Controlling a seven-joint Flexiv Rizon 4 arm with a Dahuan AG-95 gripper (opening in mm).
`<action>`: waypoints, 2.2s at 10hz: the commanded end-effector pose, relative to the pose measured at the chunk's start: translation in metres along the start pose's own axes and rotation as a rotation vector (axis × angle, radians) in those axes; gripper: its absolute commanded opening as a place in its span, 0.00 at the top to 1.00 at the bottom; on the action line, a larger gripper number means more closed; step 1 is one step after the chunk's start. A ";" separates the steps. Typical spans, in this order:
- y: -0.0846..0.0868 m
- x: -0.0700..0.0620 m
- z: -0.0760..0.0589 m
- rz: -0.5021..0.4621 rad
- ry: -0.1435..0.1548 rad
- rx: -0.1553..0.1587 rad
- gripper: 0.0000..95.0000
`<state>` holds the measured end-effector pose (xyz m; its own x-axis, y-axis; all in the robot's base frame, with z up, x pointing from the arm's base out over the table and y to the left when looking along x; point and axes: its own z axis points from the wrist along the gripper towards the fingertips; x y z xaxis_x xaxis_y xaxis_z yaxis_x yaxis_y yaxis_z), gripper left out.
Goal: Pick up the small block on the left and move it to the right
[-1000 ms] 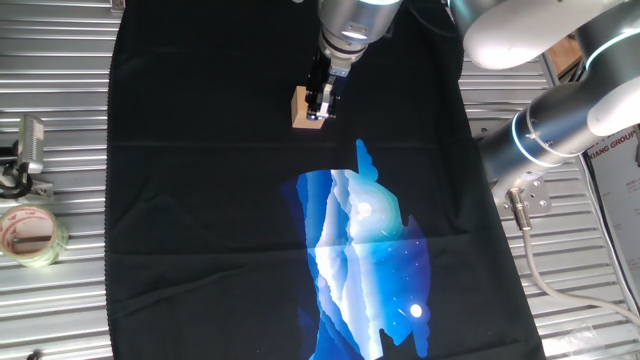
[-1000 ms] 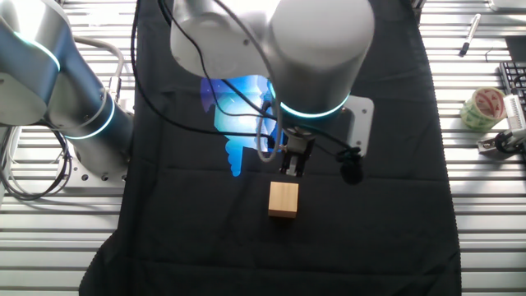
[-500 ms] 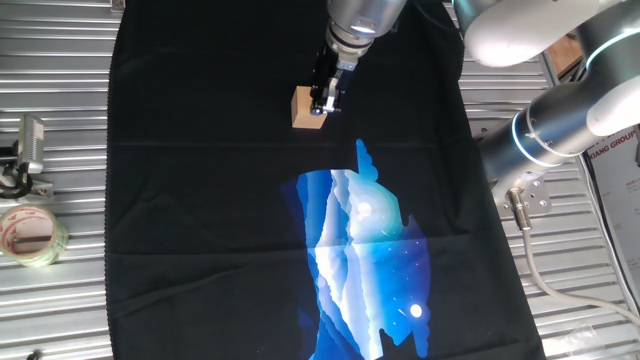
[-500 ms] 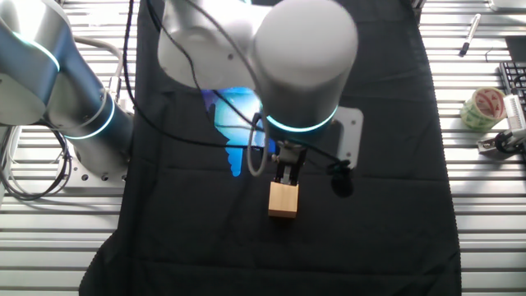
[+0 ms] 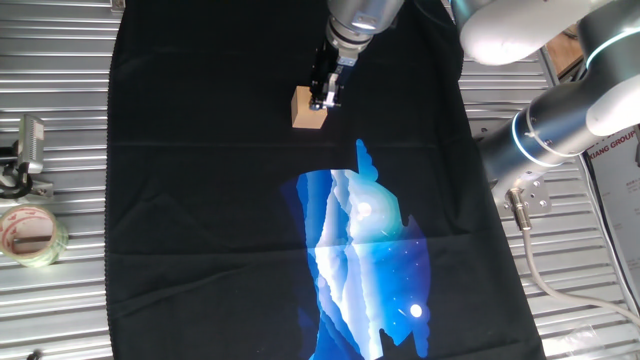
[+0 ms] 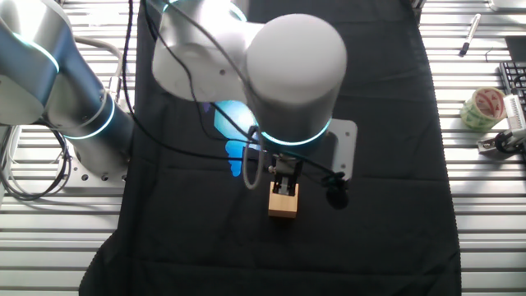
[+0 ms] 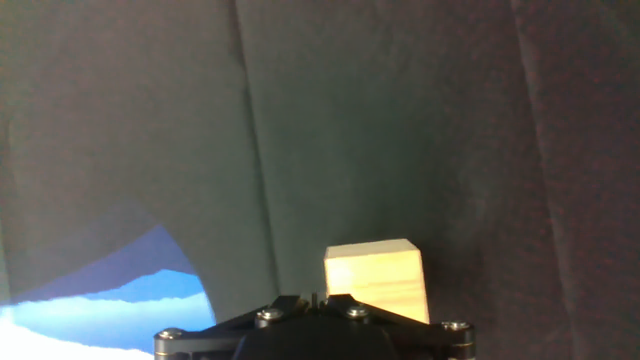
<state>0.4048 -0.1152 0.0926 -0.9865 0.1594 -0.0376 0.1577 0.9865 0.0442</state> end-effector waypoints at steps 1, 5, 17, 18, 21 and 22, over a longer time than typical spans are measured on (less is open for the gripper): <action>0.000 -0.001 -0.001 -0.038 0.005 0.014 1.00; 0.000 0.000 -0.001 -0.049 -0.009 0.019 0.80; -0.019 0.006 0.002 -0.147 -0.058 -0.008 0.00; -0.019 0.006 0.002 -0.145 -0.059 -0.008 0.00; -0.022 0.007 0.009 -0.145 -0.075 -0.011 0.20; -0.022 0.007 0.010 -0.145 -0.075 -0.010 0.20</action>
<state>0.3942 -0.1350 0.0797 -0.9926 0.0196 -0.1198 0.0147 0.9990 0.0419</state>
